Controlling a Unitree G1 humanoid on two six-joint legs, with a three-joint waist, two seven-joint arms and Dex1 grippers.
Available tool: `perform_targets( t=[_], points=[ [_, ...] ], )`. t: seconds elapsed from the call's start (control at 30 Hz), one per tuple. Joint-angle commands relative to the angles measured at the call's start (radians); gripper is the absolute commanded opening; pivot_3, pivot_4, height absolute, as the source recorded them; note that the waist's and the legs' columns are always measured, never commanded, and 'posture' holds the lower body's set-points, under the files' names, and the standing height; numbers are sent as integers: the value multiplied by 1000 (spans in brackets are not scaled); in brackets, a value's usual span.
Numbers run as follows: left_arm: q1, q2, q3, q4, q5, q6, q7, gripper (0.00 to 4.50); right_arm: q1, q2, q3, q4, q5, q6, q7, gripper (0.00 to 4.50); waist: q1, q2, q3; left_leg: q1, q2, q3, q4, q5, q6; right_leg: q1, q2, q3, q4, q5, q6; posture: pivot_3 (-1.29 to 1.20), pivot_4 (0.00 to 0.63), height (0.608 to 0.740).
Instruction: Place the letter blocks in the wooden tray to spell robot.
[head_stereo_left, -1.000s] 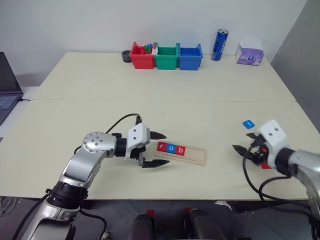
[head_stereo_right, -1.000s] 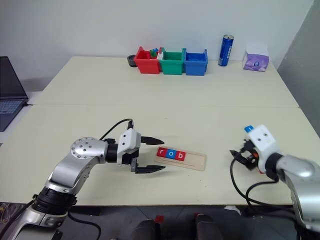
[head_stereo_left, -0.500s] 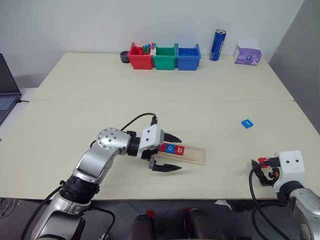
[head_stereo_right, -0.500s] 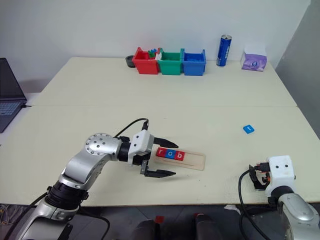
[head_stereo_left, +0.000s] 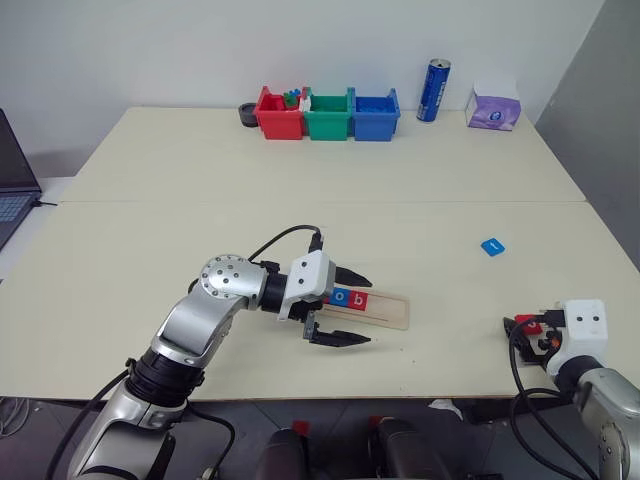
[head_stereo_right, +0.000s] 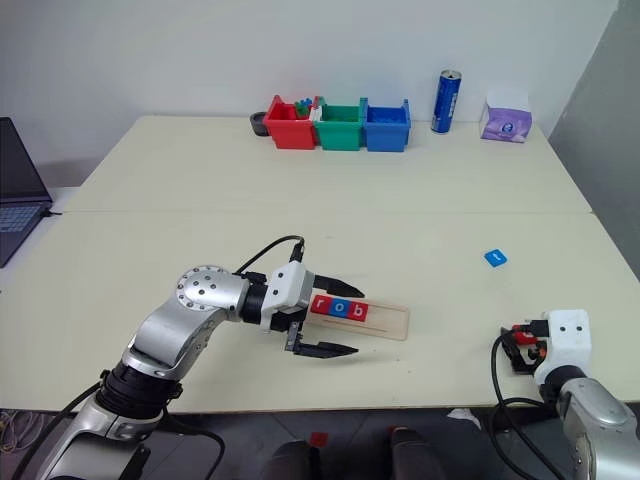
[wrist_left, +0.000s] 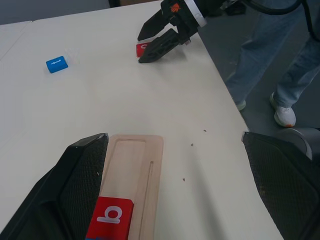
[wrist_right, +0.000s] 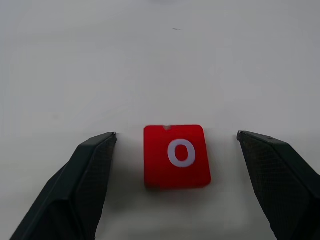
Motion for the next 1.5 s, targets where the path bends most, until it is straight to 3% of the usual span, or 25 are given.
perform_targets(
  t=[0.03,0.23,0.4,0.57,0.73,1.27,1.5],
  points=[
    [2,16,11,-37,-5,7,8,4500,-6,-3,-17,10,31,71,-22,3513,0,0,0,0,0,0,0,0,0,0,0,0,0,0,0,0,150,740],
    [5,37,24,-32,-6,9,18,4500,-1,0,-4,-40,31,158,-79,1440,4,-1,-1,0,0,0,0,0,0,0,0,0,0,0,0,0,150,740],
    [18,65,46,-8,-2,-1,28,4500,-16,-3,82,-131,36,190,-100,1451,3,-1,-1,0,0,0,0,0,0,0,0,0,-1,0,1,0,150,740],
    [36,100,62,18,11,-31,33,4500,-92,69,248,-255,45,285,-170,1451,-5,-1,-1,1,1,-1,-1,0,0,0,2,0,0,-1,0,0,150,740],
    [50,105,67,15,10,-36,44,4500,-143,145,380,-237,-9,276,-257,1451,1,-1,-1,-1,2,-1,-1,0,0,-1,2,-1,-1,-1,0,0,150,740],
    [52,104,70,-23,0,-6,72,4500,-186,307,358,-182,-65,271,-410,1451,1,-1,-1,-2,1,-1,-1,0,0,-2,0,-1,-1,-1,0,0,150,740],
    [27,76,72,-32,-25,35,93,4500,-213,320,351,-224,-54,259,-404,3958,1,-1,-1,-2,1,-1,-1,0,0,-2,0,-1,-1,-1,0,0,150,740]
  ],
)
